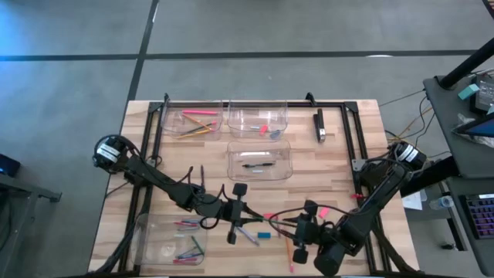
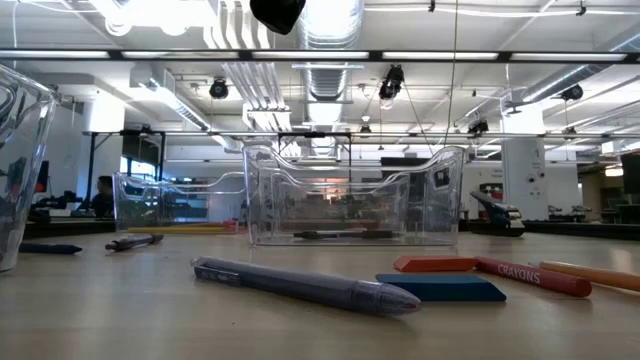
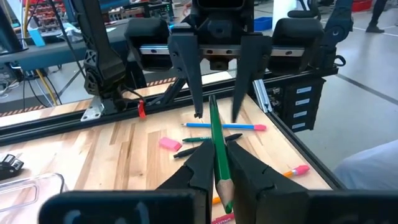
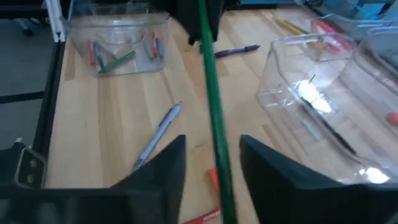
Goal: Sort crayons/erasers/pens/pencils in bins
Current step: Put the green pencil into the top left transparent bin
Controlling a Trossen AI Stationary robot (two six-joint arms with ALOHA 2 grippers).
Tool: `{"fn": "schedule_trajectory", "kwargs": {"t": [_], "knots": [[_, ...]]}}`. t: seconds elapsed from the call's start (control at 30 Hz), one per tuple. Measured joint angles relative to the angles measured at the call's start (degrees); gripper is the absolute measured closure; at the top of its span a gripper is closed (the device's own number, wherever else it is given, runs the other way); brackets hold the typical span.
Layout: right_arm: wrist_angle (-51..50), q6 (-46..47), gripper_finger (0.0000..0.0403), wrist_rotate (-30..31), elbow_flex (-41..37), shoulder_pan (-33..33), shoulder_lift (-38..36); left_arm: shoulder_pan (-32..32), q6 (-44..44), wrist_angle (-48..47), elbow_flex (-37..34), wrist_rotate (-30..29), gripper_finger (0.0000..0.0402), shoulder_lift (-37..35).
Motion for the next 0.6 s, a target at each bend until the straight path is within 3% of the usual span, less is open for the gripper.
{"fn": "schedule_trajectory", "kwargs": {"t": [0.33,0.6], "knots": [[-0.8,-0.3,0.0122,-5.2,3.9,0.0,0.0,0.5,0.2,-9.1,-0.1,-3.0,0.0387,-4.4],[-0.4,-4.2,0.0082,-7.1,8.1,2.3,-0.1,2.2,-1.6,-26.6,-0.2,-8.5,0.0387,-13.8]]}}
